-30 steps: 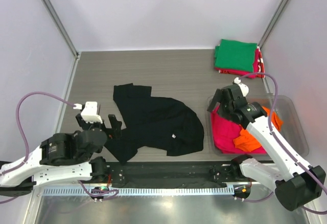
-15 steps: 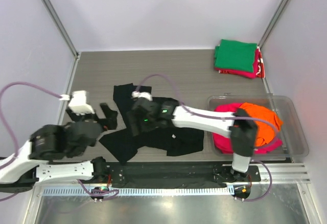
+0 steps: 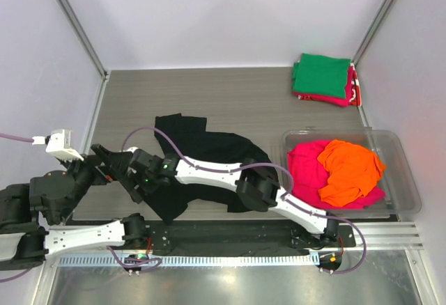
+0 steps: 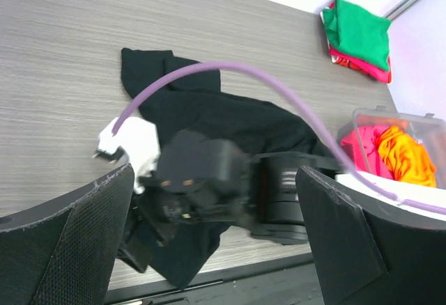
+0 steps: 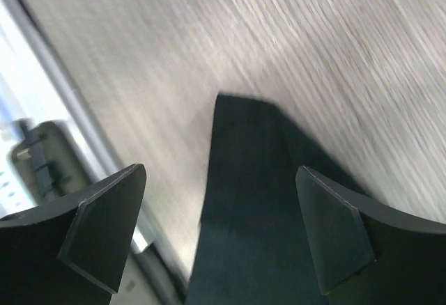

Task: Fold and stack the t-shirts
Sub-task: Flatten the tshirt out

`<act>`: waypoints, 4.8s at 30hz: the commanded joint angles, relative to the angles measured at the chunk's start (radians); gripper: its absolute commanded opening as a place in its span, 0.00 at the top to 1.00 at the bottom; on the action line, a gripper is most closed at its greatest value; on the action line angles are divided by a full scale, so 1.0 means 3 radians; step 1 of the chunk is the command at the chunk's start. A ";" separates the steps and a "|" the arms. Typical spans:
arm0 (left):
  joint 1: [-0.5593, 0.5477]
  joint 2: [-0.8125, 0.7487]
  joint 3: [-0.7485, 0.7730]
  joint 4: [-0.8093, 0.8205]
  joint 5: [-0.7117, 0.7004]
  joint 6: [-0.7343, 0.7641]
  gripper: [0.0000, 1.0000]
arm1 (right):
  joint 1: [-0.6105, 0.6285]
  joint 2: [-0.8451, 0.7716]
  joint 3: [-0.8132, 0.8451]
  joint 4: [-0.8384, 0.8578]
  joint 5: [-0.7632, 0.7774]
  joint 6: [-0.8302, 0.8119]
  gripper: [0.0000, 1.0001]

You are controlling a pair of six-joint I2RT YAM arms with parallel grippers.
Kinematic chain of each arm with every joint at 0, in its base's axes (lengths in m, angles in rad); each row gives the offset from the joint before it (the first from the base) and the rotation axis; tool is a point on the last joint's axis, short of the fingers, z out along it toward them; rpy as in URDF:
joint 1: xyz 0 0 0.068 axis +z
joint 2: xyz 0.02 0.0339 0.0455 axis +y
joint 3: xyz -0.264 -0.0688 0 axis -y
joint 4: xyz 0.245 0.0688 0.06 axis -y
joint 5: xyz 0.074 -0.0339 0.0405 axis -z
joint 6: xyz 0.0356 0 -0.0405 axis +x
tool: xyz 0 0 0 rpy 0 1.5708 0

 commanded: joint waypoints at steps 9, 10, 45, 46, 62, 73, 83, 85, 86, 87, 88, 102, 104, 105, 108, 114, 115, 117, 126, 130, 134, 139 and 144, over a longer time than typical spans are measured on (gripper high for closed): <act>0.0005 0.0012 -0.0096 0.0069 0.0014 0.0116 0.00 | -0.0001 0.0628 0.0773 -0.0343 0.0751 -0.0390 0.05; 0.0005 0.0006 -0.0111 0.0065 0.0014 0.0111 0.00 | -0.0011 0.0685 0.0840 -0.0541 0.0808 -0.0395 0.09; 0.0005 0.0701 -0.0096 0.0182 -0.0047 0.0100 0.00 | -0.0773 -0.3503 -0.2470 -0.0686 0.1816 0.0325 0.99; 0.0005 0.0757 -0.0106 0.0217 -0.0073 0.0101 0.00 | -0.0920 -0.3746 -0.2604 -0.0722 0.1846 0.0361 0.99; 0.1572 0.2214 -0.0295 0.1122 0.1586 0.0663 0.00 | -0.1085 -0.5716 -0.2964 -0.1908 0.2982 0.0924 0.99; 0.2418 0.2931 -0.0914 0.2237 0.2545 0.0581 0.06 | -0.1085 -0.5824 -0.2933 -0.2190 0.3130 0.0960 0.99; 0.2633 0.3586 -0.0960 0.2713 0.3081 0.0526 0.12 | -0.1085 -0.5727 -0.2887 -0.2134 0.3156 0.0847 0.99; 0.2638 0.3464 -0.1178 0.2744 0.3062 0.0408 0.12 | -0.1085 -0.5737 -0.2902 -0.2139 0.3161 0.0858 0.99; 0.2638 0.3392 -0.1271 0.2744 0.2991 0.0337 0.13 | -0.1085 -0.5737 -0.2923 -0.2139 0.3151 0.0873 0.99; 0.2638 0.3325 -0.1368 0.2744 0.2843 0.0164 0.13 | -0.1085 -0.5742 -0.2953 -0.2129 0.3146 0.0883 0.99; 0.2633 0.3193 -0.1572 0.2789 0.2771 0.0101 0.13 | -0.1085 -0.5737 -0.2969 -0.2118 0.3125 0.0883 0.99; 0.2633 0.3533 -0.1871 0.3331 0.2647 -0.0349 0.47 | -0.1085 -0.5548 -0.2938 -0.1980 0.3008 0.0781 0.99; 0.2638 0.3590 -0.1768 0.3373 0.2657 -0.0355 0.57 | -0.1090 -0.5553 -0.2928 -0.1980 0.2992 0.0786 0.99; 0.2638 0.3606 -0.1733 0.3373 0.2657 -0.0344 0.72 | -0.1085 -0.5573 -0.2918 -0.1985 0.2982 0.0786 0.99; 0.2633 0.3519 -0.1594 0.3266 0.2627 -0.0273 1.00 | -0.1085 -0.5609 -0.2872 -0.2006 0.2956 0.0807 0.99; 0.2602 0.2707 -0.0916 0.2157 0.2280 -0.0017 1.00 | -0.1085 -0.5640 -0.2571 -0.2148 0.3012 0.0776 0.99; 0.2597 0.2585 -0.0793 0.1832 0.2178 0.0069 1.00 | -0.1085 -0.5675 -0.2514 -0.2174 0.3043 0.0771 0.99; 0.2592 0.2288 -0.0360 0.1503 0.2070 0.0146 1.00 | -0.1085 -0.5732 -0.2361 -0.2215 0.3120 0.0745 0.99; 0.2648 0.3270 0.1141 0.0223 0.2247 0.0903 0.93 | -0.1085 -0.5789 -0.2391 -0.2292 0.3309 0.0934 0.99; 0.2919 0.4135 0.1096 0.0264 0.2806 0.1108 0.63 | -0.1080 -0.5508 -0.2672 -0.2328 0.3222 0.1225 0.99; 0.2919 0.4246 0.0841 0.0483 0.2775 0.1062 0.23 | -0.1085 -0.5308 -0.2876 -0.2333 0.3105 0.1420 0.99; 0.2970 0.3780 0.0201 0.0949 0.2495 0.0914 0.23 | -0.1090 -0.5267 -0.3045 -0.2226 0.3069 0.1339 0.99; 0.3011 0.3259 -0.0462 0.1408 0.2438 0.0771 0.31 | -0.1085 -0.5190 -0.3148 -0.2103 0.3069 0.1226 0.99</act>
